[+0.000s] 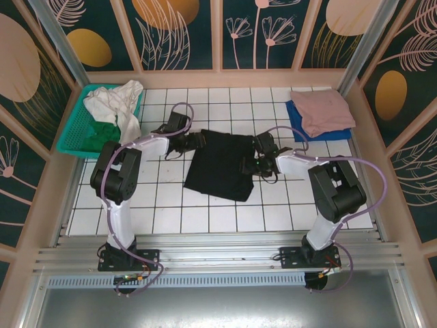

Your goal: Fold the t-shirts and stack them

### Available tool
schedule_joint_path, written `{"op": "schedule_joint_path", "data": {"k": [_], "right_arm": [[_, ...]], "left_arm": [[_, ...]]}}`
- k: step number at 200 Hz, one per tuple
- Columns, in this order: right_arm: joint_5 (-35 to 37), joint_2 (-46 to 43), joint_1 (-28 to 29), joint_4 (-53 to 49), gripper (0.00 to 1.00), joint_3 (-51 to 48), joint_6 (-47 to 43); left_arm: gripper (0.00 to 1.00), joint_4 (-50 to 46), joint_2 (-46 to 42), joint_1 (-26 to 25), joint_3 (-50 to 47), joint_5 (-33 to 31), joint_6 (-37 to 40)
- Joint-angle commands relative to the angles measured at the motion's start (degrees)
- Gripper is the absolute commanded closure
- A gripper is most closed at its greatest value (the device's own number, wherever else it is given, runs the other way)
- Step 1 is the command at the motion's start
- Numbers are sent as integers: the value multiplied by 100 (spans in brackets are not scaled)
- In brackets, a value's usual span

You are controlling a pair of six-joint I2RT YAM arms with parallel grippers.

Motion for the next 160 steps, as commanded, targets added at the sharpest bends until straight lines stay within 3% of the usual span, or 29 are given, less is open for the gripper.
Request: {"op": "schedule_joint_path", "data": {"k": [1, 14, 69, 107, 145, 160], "right_arm": [[476, -153, -31, -153, 43, 26, 477], [577, -45, -79, -141, 41, 94, 621], [-145, 536, 32, 443, 41, 332, 820], [35, 739, 239, 363, 45, 625, 917], [737, 1016, 273, -170, 50, 1011, 902], [588, 1049, 281, -46, 53, 1049, 841]], "left_arm": [[43, -322, 123, 33, 110, 47, 167], [42, -229, 82, 34, -30, 92, 128], [41, -34, -81, 34, -529, 122, 29], [43, 29, 23, 34, -470, 281, 17], [46, 63, 28, 34, -460, 337, 33], [46, 73, 55, 34, -470, 337, 60]]}}
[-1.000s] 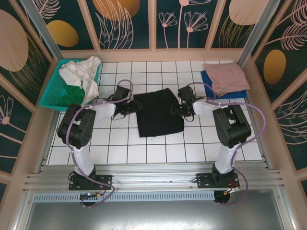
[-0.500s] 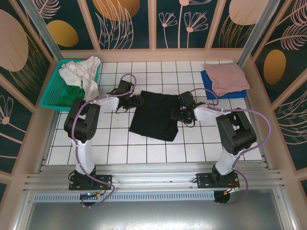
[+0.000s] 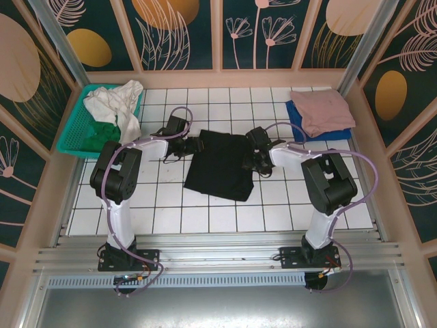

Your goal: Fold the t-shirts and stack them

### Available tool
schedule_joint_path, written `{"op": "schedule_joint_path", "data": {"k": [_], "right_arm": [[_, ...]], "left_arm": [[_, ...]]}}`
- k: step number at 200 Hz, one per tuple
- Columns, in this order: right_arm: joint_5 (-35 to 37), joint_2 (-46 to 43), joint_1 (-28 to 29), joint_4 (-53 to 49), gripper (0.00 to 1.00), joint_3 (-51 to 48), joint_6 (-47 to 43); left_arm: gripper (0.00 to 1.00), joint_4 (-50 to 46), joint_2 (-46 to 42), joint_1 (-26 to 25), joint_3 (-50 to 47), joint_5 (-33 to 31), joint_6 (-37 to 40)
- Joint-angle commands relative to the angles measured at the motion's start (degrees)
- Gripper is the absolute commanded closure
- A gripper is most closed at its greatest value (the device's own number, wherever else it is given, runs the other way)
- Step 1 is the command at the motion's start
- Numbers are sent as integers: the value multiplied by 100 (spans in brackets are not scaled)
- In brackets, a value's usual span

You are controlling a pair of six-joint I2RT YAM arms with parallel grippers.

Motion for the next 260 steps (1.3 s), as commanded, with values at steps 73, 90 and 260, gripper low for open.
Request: {"op": "schedule_joint_path", "data": {"k": [73, 90, 260], "right_arm": [[-1095, 410, 232, 1521, 62, 134, -87], [-885, 533, 232, 1287, 56, 268, -163], [-2113, -610, -177, 2968, 60, -1037, 7]], "left_arm": [[50, -32, 271, -8, 2, 324, 50], [50, -32, 304, -8, 31, 371, 63], [54, -182, 350, -8, 98, 355, 89]]}}
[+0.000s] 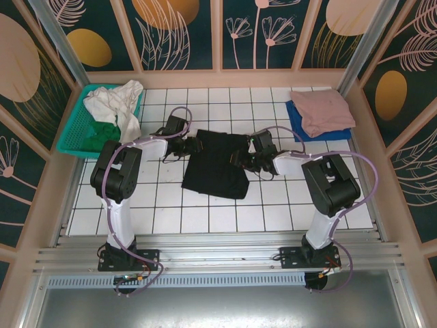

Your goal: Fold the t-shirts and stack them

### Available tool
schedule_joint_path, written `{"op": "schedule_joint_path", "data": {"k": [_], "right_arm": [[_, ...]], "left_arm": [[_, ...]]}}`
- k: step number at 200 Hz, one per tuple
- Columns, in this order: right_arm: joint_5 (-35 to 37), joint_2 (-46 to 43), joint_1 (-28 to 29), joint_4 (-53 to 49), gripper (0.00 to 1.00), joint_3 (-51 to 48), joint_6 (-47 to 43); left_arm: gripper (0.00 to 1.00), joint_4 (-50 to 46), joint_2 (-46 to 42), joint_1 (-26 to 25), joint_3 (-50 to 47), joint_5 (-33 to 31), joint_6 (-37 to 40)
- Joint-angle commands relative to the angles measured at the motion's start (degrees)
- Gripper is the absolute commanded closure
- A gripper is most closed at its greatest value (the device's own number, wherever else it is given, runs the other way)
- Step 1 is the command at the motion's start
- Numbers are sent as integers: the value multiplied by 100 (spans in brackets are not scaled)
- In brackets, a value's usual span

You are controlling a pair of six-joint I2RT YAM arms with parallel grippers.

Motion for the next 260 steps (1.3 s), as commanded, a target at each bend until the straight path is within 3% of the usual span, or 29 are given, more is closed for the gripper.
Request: {"op": "schedule_joint_path", "data": {"k": [1, 38, 76, 112, 151, 198, 232, 260], "right_arm": [[-87, -360, -35, 194, 60, -9, -38], [703, -274, 27, -669, 60, 366, -349], [2164, -16, 144, -1988, 50, 825, -510], [1572, 124, 175, -1650, 46, 698, -481], [1623, 506, 323, -1819, 45, 986, -370], [2039, 690, 540, -2232, 44, 1220, -158], [3200, 617, 697, -3083, 44, 1522, 36], [3325, 409, 710, -3111, 44, 1442, 45]], "left_arm": [[54, -151, 273, -63, 49, 204, 67], [54, -166, 245, -65, 12, 195, 67], [54, -212, 232, -67, -23, 160, 111], [55, -230, 288, -63, 19, 160, 116], [55, -280, 281, -63, 11, 148, 163], [55, -334, 290, -63, 55, 133, 189], [56, -369, 257, -67, 43, 90, 226], [56, -371, 286, -63, 65, 103, 226]]}}
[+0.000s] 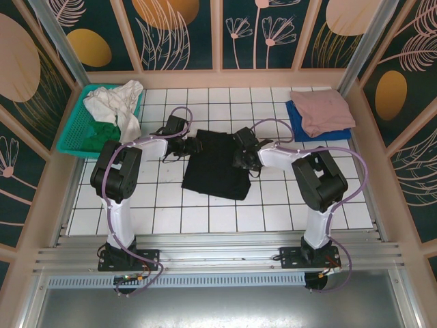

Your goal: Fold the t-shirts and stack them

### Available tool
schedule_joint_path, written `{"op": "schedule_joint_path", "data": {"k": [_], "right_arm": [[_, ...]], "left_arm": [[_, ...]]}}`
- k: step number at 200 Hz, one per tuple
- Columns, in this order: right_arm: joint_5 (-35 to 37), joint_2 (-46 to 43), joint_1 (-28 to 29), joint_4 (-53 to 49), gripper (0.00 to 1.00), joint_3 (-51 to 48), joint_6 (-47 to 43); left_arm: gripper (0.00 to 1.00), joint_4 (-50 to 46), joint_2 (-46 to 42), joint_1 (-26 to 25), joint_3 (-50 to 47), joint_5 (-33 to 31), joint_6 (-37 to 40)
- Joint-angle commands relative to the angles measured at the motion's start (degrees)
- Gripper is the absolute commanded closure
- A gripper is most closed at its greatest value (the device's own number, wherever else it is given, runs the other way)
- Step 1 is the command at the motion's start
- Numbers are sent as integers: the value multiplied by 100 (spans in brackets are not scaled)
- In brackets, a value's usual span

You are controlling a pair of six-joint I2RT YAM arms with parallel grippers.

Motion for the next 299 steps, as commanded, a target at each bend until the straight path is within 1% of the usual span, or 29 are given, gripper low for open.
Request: {"op": "schedule_joint_path", "data": {"k": [1, 10, 47, 67, 95, 104, 113, 124, 133, 154, 161, 171, 175, 189, 198, 203, 215, 228, 237, 253, 262, 273, 284, 299], "right_arm": [[538, -163, 28, -501, 44, 29, 166], [496, -169, 32, -464, 44, 13, 139], [-84, 12, 25, -79, 44, -121, 163], [-340, 84, 22, 156, 47, -187, 199], [-693, 79, -19, 566, 57, -299, 245], [-693, 86, -33, 621, 62, -296, 254], [-895, 99, -49, 685, 66, -305, 254], [-933, 87, -75, 716, 74, -309, 251], [-898, 60, -99, 700, 82, -305, 220], [-746, -94, -207, 507, 96, -207, -10], [-535, -195, -248, 407, 100, -152, -142], [-325, -351, -246, 269, 100, -49, -353], [-262, -425, -434, 224, 100, -22, -453], [35, -716, -642, 106, 100, 83, -784], [290, -913, -751, 83, 100, 130, -1028], [574, -1017, -784, 75, 100, 154, -1153], [1513, -1239, -783, 182, 100, 167, -1571], [1950, -1355, -840, 448, 100, 208, -2317], [2291, -1344, -947, 492, 100, 326, -2619], [2254, -1265, -1276, 428, 100, 698, -3088], [2357, -1269, -1415, 564, 100, 810, -3378], [2300, -1264, -1586, 742, 100, 924, -3702], [2318, -1218, -1810, 855, 100, 1111, -3810], [2094, -1104, -2135, 1020, 100, 1350, -3957]], "left_arm": [[56, -292, 285, -65, 38, 112, 114], [57, -291, 288, -65, 38, 122, 107], [57, -300, 298, -67, 30, 123, 123], [58, -324, 299, -65, 37, 106, 153], [59, -346, 296, -65, 47, 79, 168], [60, -345, 293, -65, 45, 87, 169], [61, -345, 292, -65, 46, 88, 167], [61, -351, 292, -67, 36, 84, 171], [62, -354, 291, -64, 37, 79, 176], [63, -392, 258, -66, 37, 59, 209], [63, -439, 240, -65, 54, 53, 234], [64, -515, 182, -46, 73, 18, 259], [64, -539, 145, -27, 74, 1, 251], [64, -573, -45, 66, 41, 6, 217], [62, -542, -204, 141, -2, 35, 167], [60, -523, -298, 183, -28, 35, 131], [59, -486, -470, 248, -83, 26, 106], [59, -524, -564, 271, -86, -24, 123], [59, -576, -565, 289, -72, -44, 144], [60, -617, -562, 314, -80, -70, 151], [60, -604, -575, 324, -102, -79, 140], [60, -587, -596, 346, -136, -84, 124], [60, -582, -621, 350, -145, -88, 123], [60, -591, -628, 358, -137, -88, 132]]}}
